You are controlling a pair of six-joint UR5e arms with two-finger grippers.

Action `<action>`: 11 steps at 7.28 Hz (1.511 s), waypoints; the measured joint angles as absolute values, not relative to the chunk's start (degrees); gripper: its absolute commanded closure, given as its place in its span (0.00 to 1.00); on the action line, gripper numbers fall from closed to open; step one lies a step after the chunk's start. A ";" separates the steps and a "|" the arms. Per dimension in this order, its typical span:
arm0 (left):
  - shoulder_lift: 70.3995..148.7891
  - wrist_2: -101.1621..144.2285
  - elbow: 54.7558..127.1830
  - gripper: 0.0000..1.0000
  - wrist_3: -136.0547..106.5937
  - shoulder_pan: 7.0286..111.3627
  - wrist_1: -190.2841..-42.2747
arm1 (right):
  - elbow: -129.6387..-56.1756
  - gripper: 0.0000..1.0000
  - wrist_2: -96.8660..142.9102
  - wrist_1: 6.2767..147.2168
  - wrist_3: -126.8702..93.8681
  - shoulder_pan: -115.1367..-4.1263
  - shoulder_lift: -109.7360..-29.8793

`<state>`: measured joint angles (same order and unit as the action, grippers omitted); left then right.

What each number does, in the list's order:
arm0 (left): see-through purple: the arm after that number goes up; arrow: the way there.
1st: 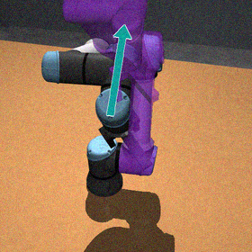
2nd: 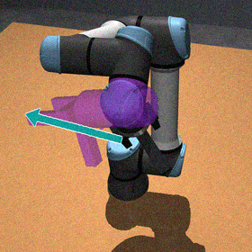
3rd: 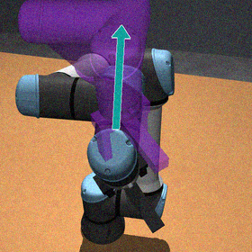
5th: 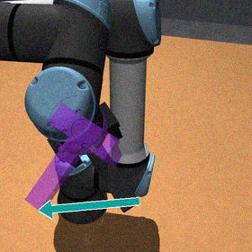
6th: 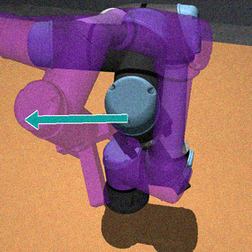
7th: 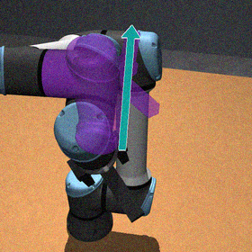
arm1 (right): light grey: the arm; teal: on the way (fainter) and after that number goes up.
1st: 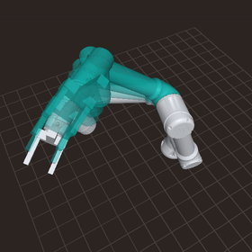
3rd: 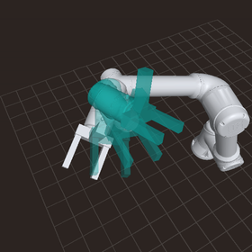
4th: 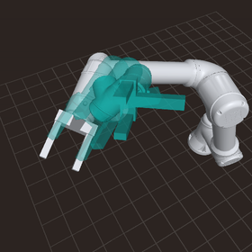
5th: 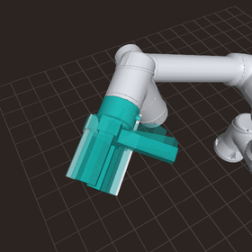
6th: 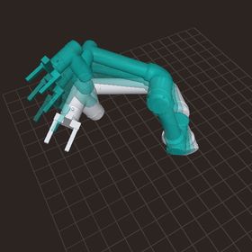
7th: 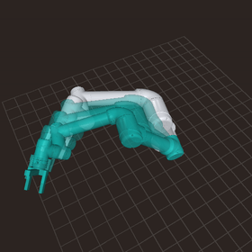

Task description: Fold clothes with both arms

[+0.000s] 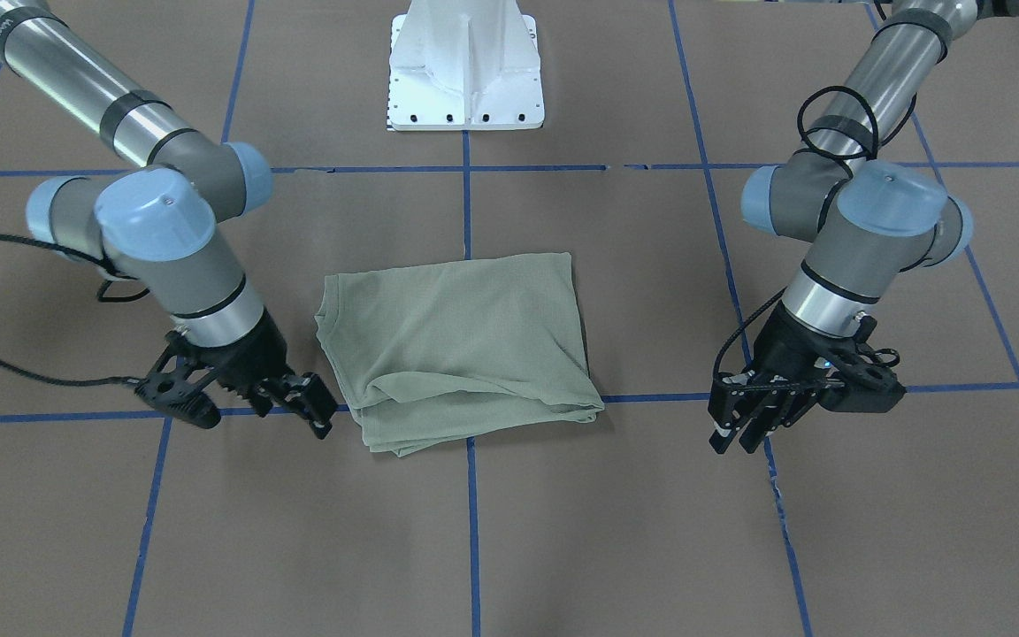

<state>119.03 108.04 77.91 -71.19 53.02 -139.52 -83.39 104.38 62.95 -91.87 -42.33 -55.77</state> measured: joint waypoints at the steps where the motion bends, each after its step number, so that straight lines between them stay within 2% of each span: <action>1: 118.78 109.19 78.00 0.51 -70.38 54.42 -139.48 | -86.03 1.00 100.41 63.89 -94.33 -37.95 -56.29; 3: 118.73 109.79 78.04 0.51 -69.56 55.89 -139.41 | -89.32 1.00 96.31 66.66 -95.63 -31.91 -56.52; 5: 118.72 109.86 78.08 0.51 -69.47 56.12 -139.45 | -88.65 1.00 92.66 67.81 -95.35 -28.59 -55.72; 6: 118.69 109.86 78.11 0.51 -69.49 56.15 -139.47 | -85.48 1.00 92.10 67.81 -94.94 -29.55 -53.57; 9: 118.61 109.81 78.17 0.50 -69.58 56.16 -139.54 | -67.07 1.00 93.38 67.28 -89.93 -36.77 -40.83; 11: 118.54 109.80 78.42 0.51 -69.67 56.19 -139.53 | -61.10 1.00 97.83 64.92 -87.06 -42.47 -39.21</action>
